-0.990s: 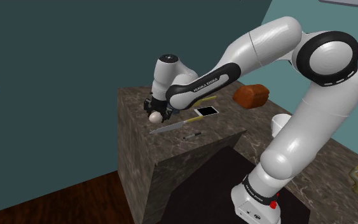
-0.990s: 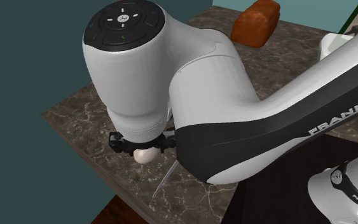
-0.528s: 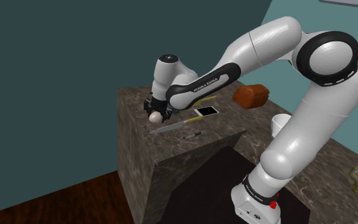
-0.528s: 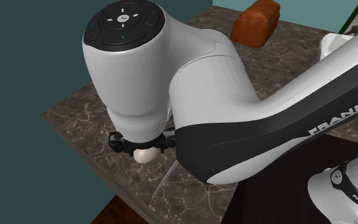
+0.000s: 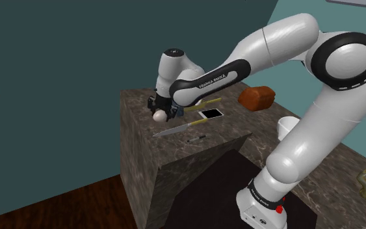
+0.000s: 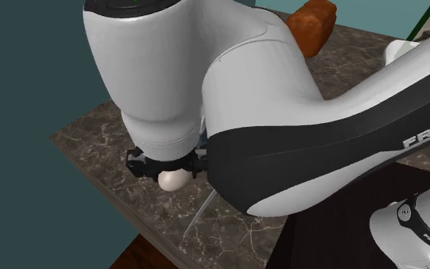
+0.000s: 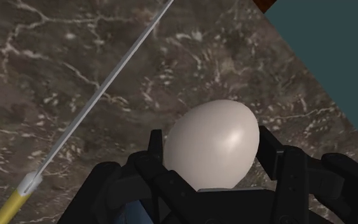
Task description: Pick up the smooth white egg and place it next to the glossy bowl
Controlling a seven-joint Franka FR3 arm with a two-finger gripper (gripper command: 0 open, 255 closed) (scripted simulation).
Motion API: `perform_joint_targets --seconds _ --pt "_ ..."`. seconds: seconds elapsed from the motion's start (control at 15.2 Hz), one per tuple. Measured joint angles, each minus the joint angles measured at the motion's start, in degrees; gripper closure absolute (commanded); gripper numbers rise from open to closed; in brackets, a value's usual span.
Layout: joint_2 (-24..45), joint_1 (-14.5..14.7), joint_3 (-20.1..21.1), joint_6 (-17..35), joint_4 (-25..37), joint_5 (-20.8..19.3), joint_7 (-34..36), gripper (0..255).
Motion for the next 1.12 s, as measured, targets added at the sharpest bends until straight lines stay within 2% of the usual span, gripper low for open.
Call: perform_joint_targets --seconds 1.12 --pt "-7.32 0.0 -0.04 -11.86 6.37 7.46 -6.69 255"
